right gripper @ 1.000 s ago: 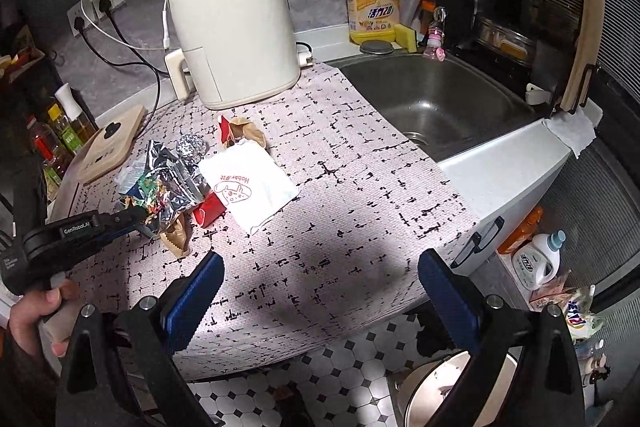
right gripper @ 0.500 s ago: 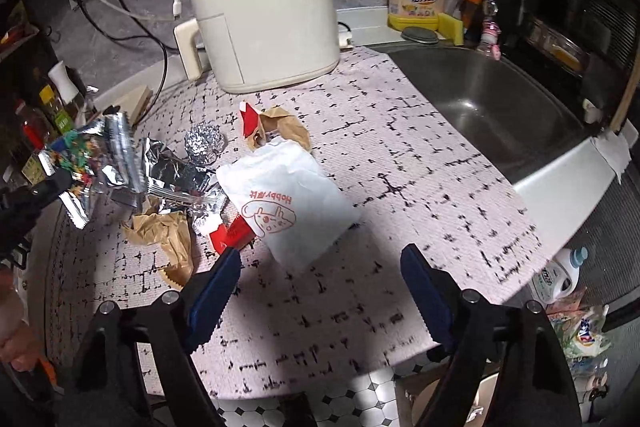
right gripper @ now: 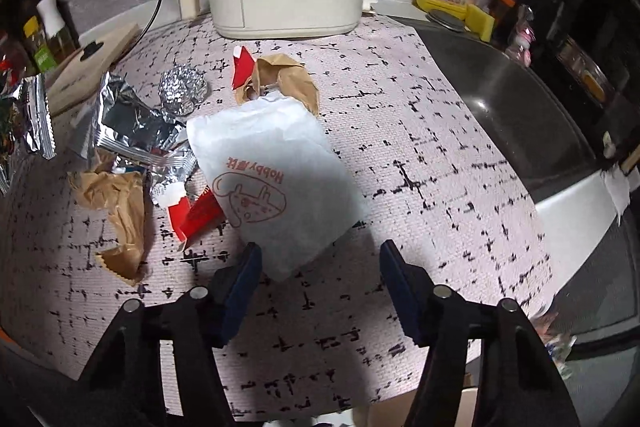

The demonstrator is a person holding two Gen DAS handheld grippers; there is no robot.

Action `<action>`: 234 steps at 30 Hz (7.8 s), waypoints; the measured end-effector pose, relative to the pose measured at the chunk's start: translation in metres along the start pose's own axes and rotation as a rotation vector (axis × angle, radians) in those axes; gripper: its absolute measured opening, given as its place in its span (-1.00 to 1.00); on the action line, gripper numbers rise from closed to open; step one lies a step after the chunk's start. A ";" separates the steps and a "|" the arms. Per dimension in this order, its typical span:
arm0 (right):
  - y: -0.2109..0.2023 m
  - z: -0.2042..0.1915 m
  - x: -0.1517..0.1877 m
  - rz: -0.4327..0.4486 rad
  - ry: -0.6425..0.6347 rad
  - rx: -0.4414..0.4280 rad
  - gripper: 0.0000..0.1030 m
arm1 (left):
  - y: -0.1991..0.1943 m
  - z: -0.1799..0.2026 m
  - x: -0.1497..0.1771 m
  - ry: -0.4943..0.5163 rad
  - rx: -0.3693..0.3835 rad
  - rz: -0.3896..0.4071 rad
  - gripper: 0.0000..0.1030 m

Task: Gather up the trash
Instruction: 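Lift the foil wrapper with the left tool while the right tool grasps the white paper bag, then carry the wrapper and paper bag over the white bin while opening both tools to drop them, then move both open tools back over the remaining trash on the counter, then close the left tool on the crumpled brown paper, then hold the brown paper in the left tool while the right tool grasps the red packet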

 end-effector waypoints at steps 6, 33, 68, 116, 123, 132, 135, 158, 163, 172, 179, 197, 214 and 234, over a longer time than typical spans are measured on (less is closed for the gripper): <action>0.006 -0.002 -0.004 -0.060 -0.038 -0.050 -0.88 | -0.008 -0.007 0.009 -0.030 -0.019 0.025 -0.93; -0.014 -0.016 0.003 0.005 -0.009 -0.149 -0.88 | -0.058 -0.002 0.046 -0.025 -0.097 0.111 -0.93; -0.119 0.203 0.270 -0.045 0.355 -0.061 -0.89 | 0.008 0.220 0.253 0.230 0.082 -0.169 -0.93; -0.176 0.316 0.391 0.032 0.669 0.062 0.74 | 0.069 0.315 0.359 0.415 0.088 -0.343 0.82; -0.172 0.288 0.325 0.096 0.589 0.018 0.85 | 0.049 0.279 0.296 0.358 0.017 -0.225 0.82; -0.166 0.241 0.242 0.155 0.504 -0.043 0.85 | 0.040 0.222 0.220 0.266 -0.062 -0.120 0.82; -0.165 0.227 0.220 0.169 0.484 -0.052 0.85 | 0.041 0.203 0.195 0.244 -0.089 -0.091 0.82; -0.120 0.147 0.124 0.106 0.387 -0.046 0.85 | 0.111 0.098 0.111 0.183 -0.224 -0.113 0.25; -0.111 0.117 0.096 0.111 0.327 -0.069 0.85 | 0.115 0.095 0.112 0.221 -0.207 -0.142 -0.57; -0.084 0.055 0.048 0.120 0.271 -0.156 0.76 | 0.078 0.082 0.103 0.237 -0.139 -0.150 -0.72; -0.061 0.006 0.015 0.101 0.288 -0.263 0.54 | 0.044 0.060 0.081 0.242 -0.132 -0.115 -0.72; 0.015 -0.043 -0.009 -0.076 0.488 -0.341 -0.75 | -0.027 -0.038 0.031 0.106 -0.269 0.012 -0.72; -0.035 -0.017 0.026 0.013 0.402 -0.321 -0.78 | -0.045 0.002 0.064 0.125 -0.254 0.048 -0.72; -0.122 0.064 0.123 0.102 0.391 -0.328 -0.79 | -0.060 0.114 0.165 0.231 -0.175 -0.017 -0.72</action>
Point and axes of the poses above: each gripper's, at about its wrist camera, not at the fingertips, and y roughly the way its jaws point, z to its right, x to its underside, the point moved 10 cm from there along y, roughly the way its jaws point, and after that the axes turned 2 degrees about -y, right-handed, at the moved point
